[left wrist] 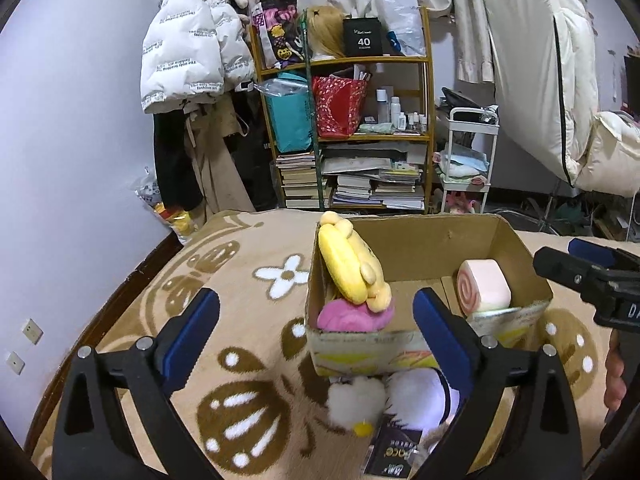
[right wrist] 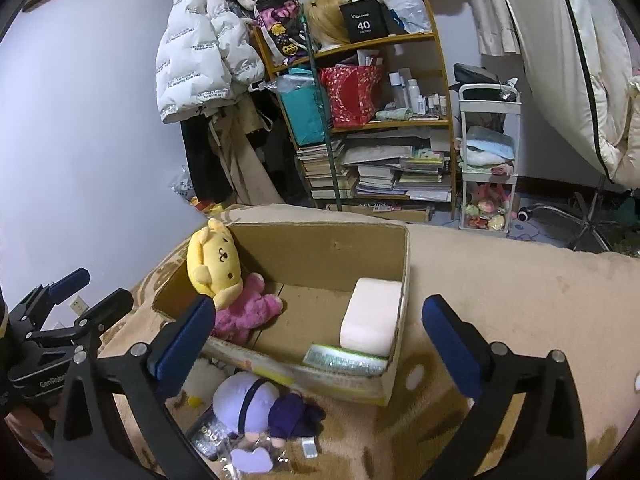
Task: Organize soft objects
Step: 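Move both grippers back toward the white-and-purple plush beside the box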
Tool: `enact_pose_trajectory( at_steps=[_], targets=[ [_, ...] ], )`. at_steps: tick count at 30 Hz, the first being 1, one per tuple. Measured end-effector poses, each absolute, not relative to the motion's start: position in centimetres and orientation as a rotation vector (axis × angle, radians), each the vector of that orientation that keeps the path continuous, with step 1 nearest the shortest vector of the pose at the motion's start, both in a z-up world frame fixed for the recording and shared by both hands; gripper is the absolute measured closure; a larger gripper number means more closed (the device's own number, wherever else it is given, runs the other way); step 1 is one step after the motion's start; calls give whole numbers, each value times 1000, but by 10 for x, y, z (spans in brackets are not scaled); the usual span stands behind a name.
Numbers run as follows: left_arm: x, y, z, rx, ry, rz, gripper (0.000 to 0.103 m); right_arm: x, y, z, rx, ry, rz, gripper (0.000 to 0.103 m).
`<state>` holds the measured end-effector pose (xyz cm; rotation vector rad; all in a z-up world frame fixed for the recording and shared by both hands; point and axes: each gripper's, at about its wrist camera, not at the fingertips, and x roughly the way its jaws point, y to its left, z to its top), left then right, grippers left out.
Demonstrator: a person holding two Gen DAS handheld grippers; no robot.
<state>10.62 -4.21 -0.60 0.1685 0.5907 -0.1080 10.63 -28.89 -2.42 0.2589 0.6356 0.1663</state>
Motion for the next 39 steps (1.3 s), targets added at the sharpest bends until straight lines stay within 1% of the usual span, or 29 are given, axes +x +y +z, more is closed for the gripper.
enact_pose_trajectory(
  at_steps=[4, 12, 21, 28, 39],
  targets=[
    [91, -39, -2, 185, 584, -107, 2, 91, -289, -19, 260, 625, 160, 0],
    [67, -31, 4, 198, 622, -112, 1, 63, -282, -11, 251, 613, 148, 0],
    [51, -25, -3, 207, 693, -116, 1, 41, -260, -16, 208, 663, 187, 0],
    [61, -19, -12, 183, 752, -111, 1, 40, -242, -29, 163, 704, 195, 0],
    [95, -13, -36, 118, 831, -94, 1, 65, -233, -54, 157, 757, 183, 0]
  ],
)
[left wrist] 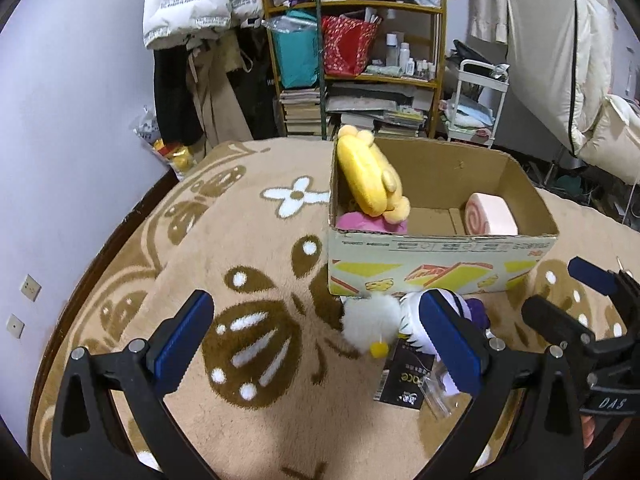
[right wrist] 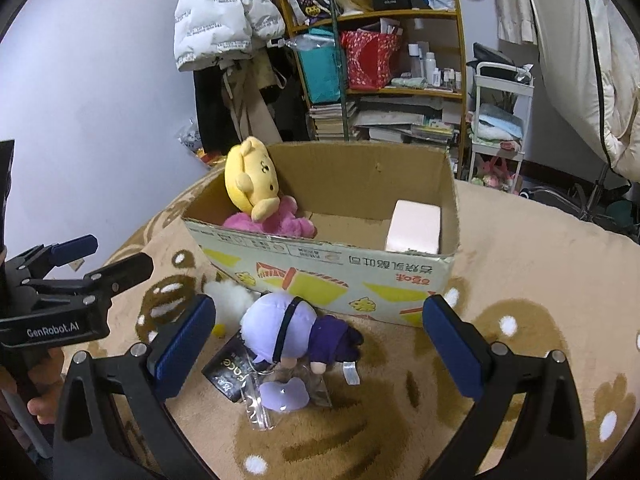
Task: Organize soft objects
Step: 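Move both grippers back toward the white-and-purple plush beside the box, then close the left gripper on the white fluffy plush while the right gripper grasps the purple doll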
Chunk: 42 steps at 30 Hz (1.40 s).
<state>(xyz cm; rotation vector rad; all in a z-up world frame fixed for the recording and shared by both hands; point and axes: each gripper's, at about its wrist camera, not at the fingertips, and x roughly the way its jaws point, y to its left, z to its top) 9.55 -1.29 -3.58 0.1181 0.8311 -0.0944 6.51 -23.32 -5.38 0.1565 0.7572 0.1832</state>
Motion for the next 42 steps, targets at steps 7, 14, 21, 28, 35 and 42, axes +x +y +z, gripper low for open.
enact_pose_trajectory(
  at_steps=[7, 14, 21, 28, 35, 42],
  targets=[
    [119, -18, -53, 126, 882, -99, 1, 86, -221, -73, 112, 808, 192, 0],
    [136, -22, -73, 114, 955, -121, 1, 102, -215, -91, 100, 843, 212, 0],
    [153, -23, -94, 99, 1036, -123, 1, 114, -211, -107, 113, 896, 236, 0],
    [160, -27, -108, 109, 1089, -148, 1, 115, -203, -119, 79, 920, 254, 0],
    [167, -32, -118, 105, 1147, -176, 1, 118, -199, -130, 84, 956, 268, 0],
    [172, -36, -133, 120, 1194, -181, 3, 120, -198, -137, 96, 979, 280, 0]
  ],
)
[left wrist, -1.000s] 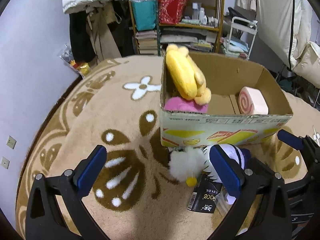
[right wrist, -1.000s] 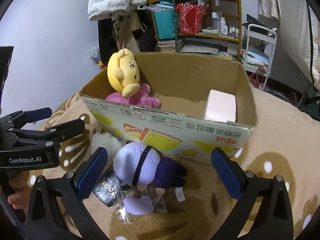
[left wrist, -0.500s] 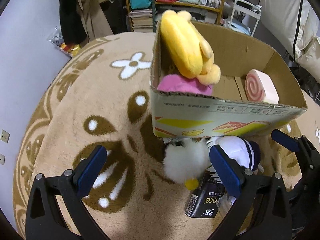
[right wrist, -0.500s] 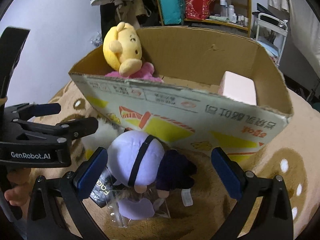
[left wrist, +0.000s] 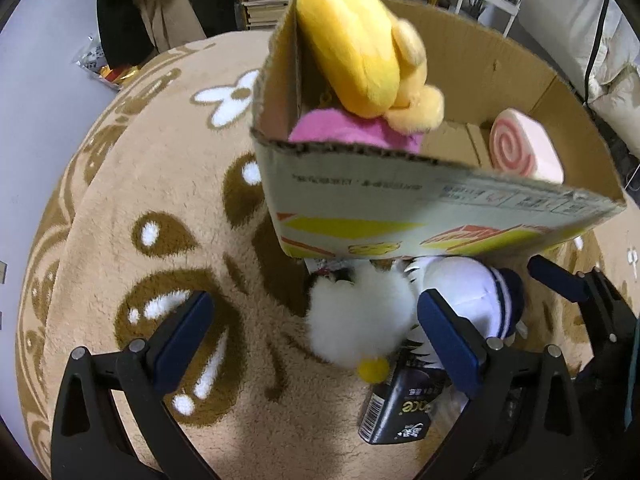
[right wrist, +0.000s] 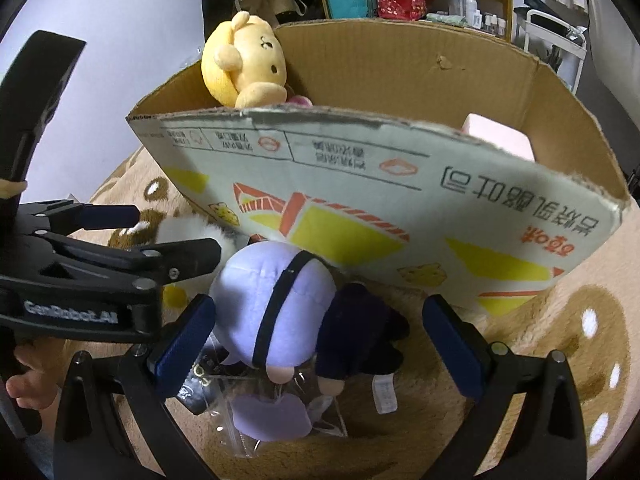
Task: Organize soft objects
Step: 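Close the left gripper on the white fluffy plush while the right gripper grasps the purple doll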
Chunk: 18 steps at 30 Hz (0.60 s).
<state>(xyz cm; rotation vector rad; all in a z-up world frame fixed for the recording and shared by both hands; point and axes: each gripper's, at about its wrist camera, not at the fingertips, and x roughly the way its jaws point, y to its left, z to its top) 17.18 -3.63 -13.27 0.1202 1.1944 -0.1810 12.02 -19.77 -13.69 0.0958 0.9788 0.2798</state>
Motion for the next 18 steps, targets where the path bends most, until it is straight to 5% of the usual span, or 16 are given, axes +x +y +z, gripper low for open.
enact_pose_trajectory(
  at_steps=[15, 18],
  targets=[
    [185, -30, -161, 41, 1302, -185, 42, 124, -198, -154, 150, 1007, 302, 0],
    [184, -31, -160, 46, 1301, -199, 58, 123, -198, -157, 146, 1017, 305, 0]
  ],
)
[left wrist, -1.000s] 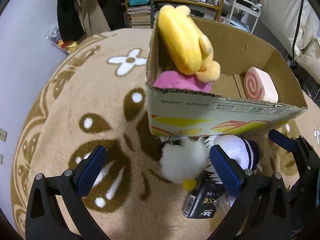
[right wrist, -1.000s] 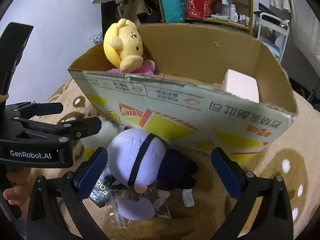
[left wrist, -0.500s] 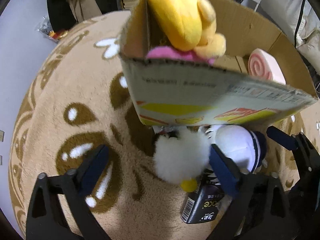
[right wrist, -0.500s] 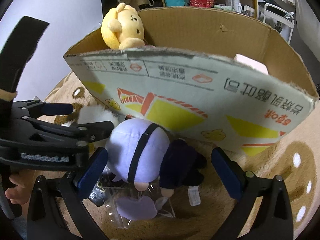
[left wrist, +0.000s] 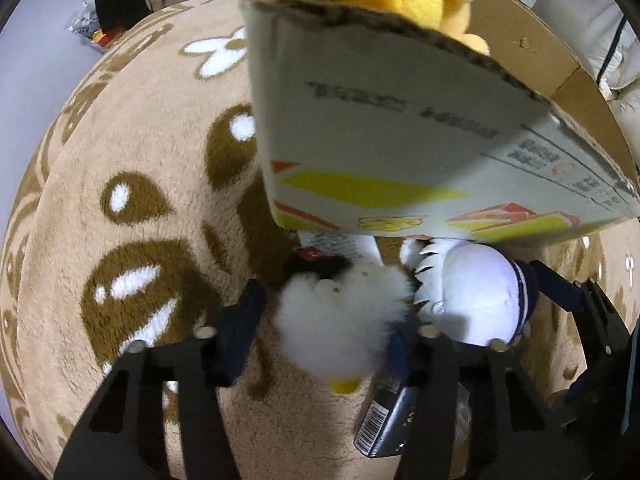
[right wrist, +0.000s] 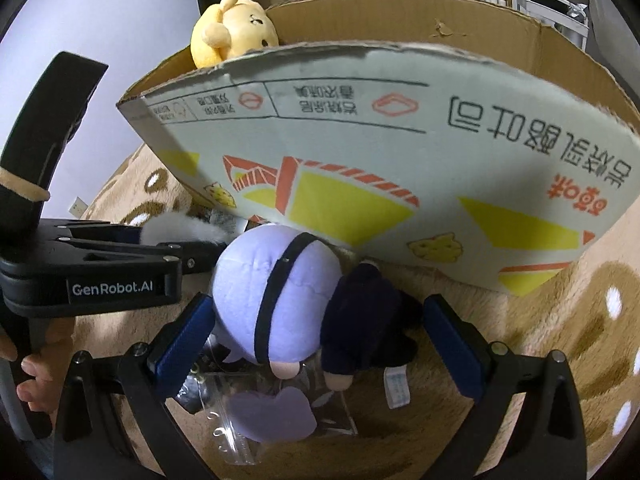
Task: Organize soft objects
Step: 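Close the left gripper on the white fluffy plush while the right gripper grasps the purple doll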
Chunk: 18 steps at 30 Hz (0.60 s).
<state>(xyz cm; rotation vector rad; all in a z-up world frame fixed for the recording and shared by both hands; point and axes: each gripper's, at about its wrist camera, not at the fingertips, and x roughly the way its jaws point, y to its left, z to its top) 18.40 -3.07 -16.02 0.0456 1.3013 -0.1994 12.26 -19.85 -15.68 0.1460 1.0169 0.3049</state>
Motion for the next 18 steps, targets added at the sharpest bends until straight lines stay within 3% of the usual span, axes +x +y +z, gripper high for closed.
enact_pose_trajectory(
  at_steps=[2, 7, 15, 17, 18],
  targets=[
    [182, -33, -161, 55, 1311, -203, 65, 119, -196, -159, 127, 1032, 300, 0],
    [176, -38, -160, 46, 1314, -218, 72, 114, -188, -157, 74, 1021, 300, 7],
    [168, -23, -146, -26, 1274, -203, 73, 109, -197, -145, 96, 995, 306, 9],
    [161, -21, -140, -33, 1252, -207, 73, 108, -200, -139, 111, 979, 306, 21],
    [158, -20, -135, -31, 1236, -208, 73, 107, -202, -136, 119, 976, 306, 21]
  ],
)
